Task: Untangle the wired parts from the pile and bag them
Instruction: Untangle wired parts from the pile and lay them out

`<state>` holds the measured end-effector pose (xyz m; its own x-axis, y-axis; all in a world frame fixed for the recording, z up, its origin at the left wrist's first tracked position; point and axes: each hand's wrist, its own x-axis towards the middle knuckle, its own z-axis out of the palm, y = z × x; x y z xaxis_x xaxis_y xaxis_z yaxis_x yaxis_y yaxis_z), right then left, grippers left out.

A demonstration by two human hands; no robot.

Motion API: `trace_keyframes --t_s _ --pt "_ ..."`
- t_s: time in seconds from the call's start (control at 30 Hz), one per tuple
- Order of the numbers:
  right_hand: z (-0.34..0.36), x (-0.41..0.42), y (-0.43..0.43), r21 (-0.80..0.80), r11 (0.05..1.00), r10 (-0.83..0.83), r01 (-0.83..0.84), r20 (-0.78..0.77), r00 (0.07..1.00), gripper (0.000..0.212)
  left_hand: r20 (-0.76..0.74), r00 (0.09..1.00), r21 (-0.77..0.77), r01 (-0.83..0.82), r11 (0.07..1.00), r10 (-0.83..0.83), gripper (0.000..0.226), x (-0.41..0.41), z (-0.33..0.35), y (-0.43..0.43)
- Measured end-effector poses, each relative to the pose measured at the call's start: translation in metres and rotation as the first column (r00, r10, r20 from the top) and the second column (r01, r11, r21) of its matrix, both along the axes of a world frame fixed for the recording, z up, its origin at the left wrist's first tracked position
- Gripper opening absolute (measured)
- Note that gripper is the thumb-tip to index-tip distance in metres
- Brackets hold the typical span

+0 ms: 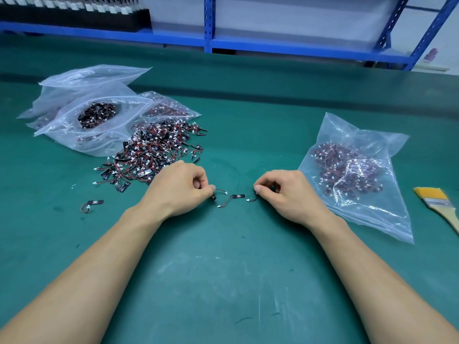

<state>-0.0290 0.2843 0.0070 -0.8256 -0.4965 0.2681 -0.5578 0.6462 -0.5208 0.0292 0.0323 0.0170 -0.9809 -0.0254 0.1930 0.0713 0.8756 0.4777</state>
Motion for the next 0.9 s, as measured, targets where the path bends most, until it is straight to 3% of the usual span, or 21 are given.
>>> trace_keyframes --t_s 0.13,0.27,0.5,0.6,0.73,0.8,0.9 --pt "0.002 0.0 0.001 -0.028 0.999 -0.029 0.029 -0.004 1.0 0.013 -0.171 0.973 0.029 0.159 0.987 -0.152 0.008 0.003 0.004 0.006" --pt "0.005 0.003 0.0 0.009 0.998 0.061 -0.061 -0.003 0.998 0.017 -0.078 0.921 -0.073 0.377 0.923 -0.382 0.028 0.006 0.0 0.019" --pt "0.006 0.005 0.001 0.023 0.994 0.104 -0.104 0.01 0.995 0.012 -0.062 0.922 -0.101 0.376 0.921 -0.383 0.023 0.003 -0.004 0.018" --pt "0.005 0.005 0.0 -0.017 0.996 0.089 -0.089 0.002 0.996 0.011 -0.142 0.952 -0.074 0.262 0.962 -0.27 0.023 0.001 -0.002 0.012" --pt "0.004 0.004 0.002 -0.059 0.997 0.044 -0.044 0.002 0.999 0.011 -0.144 0.982 -0.13 -0.141 0.982 0.122 0.035 -0.004 0.0 -0.01" --pt "0.004 0.004 0.002 -0.057 0.998 0.035 -0.035 0.001 0.999 0.012 -0.095 0.979 -0.16 -0.195 0.968 0.181 0.037 -0.004 -0.003 -0.014" --pt "0.004 0.004 0.002 -0.045 0.999 0.026 -0.026 0.011 1.0 0.011 -0.077 0.988 -0.099 -0.141 0.985 0.134 0.039 -0.004 -0.004 -0.013"
